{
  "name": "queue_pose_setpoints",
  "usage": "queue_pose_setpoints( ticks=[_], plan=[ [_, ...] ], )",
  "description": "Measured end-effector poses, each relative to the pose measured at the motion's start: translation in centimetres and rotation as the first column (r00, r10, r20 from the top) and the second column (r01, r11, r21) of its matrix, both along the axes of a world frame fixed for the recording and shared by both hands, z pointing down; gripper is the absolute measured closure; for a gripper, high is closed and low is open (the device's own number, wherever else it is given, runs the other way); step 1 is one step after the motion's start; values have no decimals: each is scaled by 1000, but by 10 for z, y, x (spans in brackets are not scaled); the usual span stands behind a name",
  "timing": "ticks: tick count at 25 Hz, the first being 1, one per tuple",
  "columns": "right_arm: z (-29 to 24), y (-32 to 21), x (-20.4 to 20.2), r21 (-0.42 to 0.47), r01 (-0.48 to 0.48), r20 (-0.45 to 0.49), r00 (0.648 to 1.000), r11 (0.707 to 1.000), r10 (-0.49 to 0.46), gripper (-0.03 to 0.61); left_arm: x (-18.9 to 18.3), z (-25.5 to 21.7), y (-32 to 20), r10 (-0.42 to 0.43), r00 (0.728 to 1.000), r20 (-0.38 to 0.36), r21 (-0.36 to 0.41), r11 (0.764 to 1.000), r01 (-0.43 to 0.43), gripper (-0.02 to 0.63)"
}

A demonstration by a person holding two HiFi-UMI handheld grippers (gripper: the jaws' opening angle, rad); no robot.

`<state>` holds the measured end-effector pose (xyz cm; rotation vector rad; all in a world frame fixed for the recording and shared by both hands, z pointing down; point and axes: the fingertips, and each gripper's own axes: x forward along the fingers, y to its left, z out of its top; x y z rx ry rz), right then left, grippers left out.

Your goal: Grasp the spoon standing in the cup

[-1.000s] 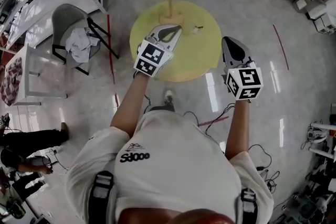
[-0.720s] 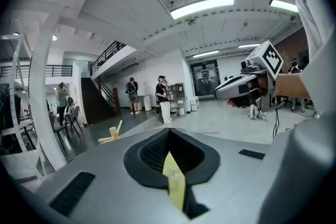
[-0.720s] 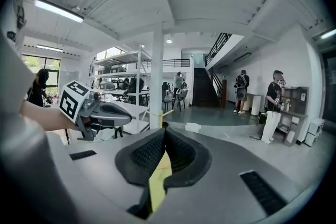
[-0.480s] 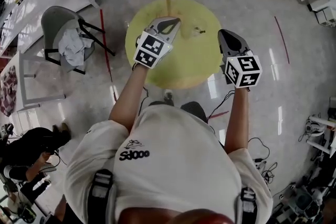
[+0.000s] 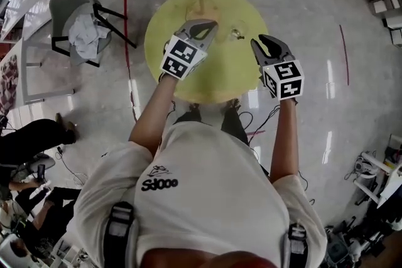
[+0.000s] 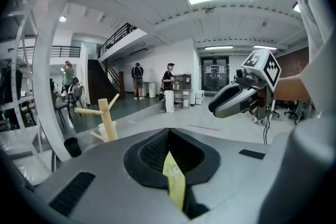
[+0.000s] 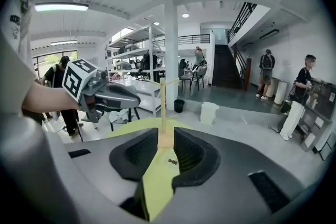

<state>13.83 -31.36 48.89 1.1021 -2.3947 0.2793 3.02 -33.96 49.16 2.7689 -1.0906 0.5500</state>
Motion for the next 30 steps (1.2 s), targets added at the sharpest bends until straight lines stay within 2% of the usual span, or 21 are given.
queue_pose_setpoints(
  ticks=[4, 9, 12, 17, 20, 23, 30],
  plan=[
    [22, -25, 2, -57, 107, -30, 994, 993, -108, 463, 1, 20, -13, -93, 996, 5, -68, 993, 93, 586],
    [59, -28, -2, -120, 228, -40, 971, 966, -234, 462, 4, 45, -10, -183, 983, 28, -113, 976, 185, 586],
    [91, -26, -10, -161, 306, -84, 943, 938, -322, 451, 0, 63, -7, -236, 971, 45, -137, 961, 240, 586],
    [141, -27, -18, -212, 397, -204, 876, 893, -438, 430, -10, 87, -2, -296, 953, 61, -180, 936, 302, 586],
    [162, -31, -20, -231, 425, -267, 837, 875, -477, 426, -16, 98, -1, -316, 946, 70, -202, 924, 323, 586],
    [180, -34, -18, -244, 430, -322, 809, 869, -491, 428, -21, 108, 1, -328, 942, 70, -216, 917, 335, 586],
    [197, -39, -23, -240, 417, -345, 807, 877, -479, 443, -29, 127, 6, -325, 943, 74, -253, 908, 333, 586]
  ],
)
